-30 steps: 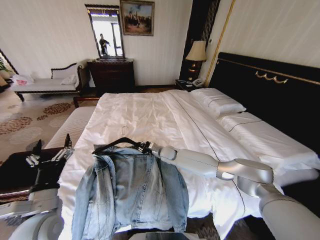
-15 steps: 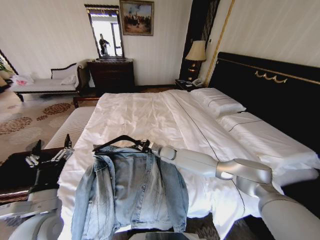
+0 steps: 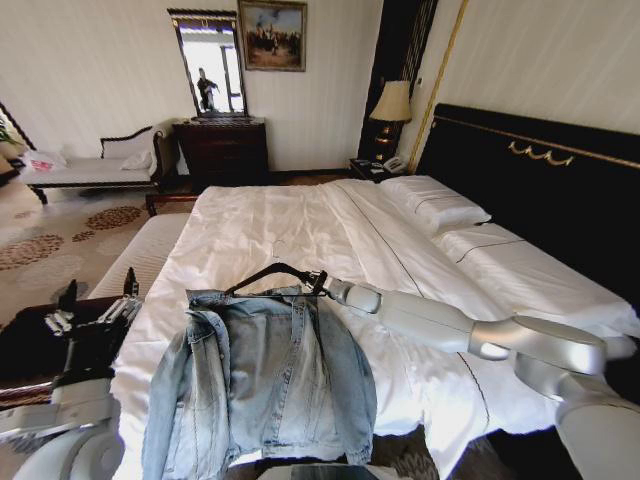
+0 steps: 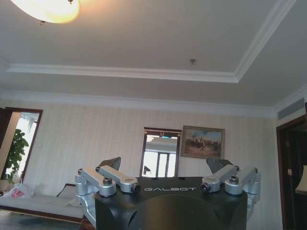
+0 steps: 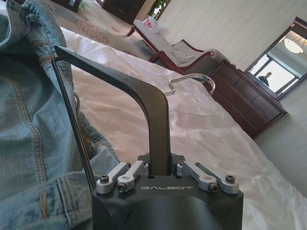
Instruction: Pick up the clothes from the bed and hang them on the clothes hanger.
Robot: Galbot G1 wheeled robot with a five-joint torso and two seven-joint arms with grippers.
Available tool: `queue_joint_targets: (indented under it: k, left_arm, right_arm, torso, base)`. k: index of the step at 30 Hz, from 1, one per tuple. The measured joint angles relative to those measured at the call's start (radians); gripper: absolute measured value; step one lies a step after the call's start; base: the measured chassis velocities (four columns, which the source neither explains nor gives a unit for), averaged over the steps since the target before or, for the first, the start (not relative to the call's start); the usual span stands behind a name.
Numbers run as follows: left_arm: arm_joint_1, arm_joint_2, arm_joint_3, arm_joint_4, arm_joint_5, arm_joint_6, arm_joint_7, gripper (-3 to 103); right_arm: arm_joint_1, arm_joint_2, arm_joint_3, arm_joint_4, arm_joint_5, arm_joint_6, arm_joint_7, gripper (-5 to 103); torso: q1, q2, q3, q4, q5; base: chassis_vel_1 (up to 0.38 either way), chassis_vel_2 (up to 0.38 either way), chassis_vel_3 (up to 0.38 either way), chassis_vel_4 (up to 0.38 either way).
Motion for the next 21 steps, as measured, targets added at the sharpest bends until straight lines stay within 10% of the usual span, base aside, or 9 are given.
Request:
queue_joint_targets:
  k: [21]
  left_arm:
    - [-0.001, -0.007, 0.012, -0.003, 0.011, 0.0, 0.0, 100]
  right_arm:
    - [-0.098, -0.027, 0.052, 0.008, -0.131, 0.023, -0.04, 20]
  torso:
    - [0.0, 0.0, 0.0, 0.0, -0.0001]
  base:
    - [0.0, 0.0, 0.0, 0.0]
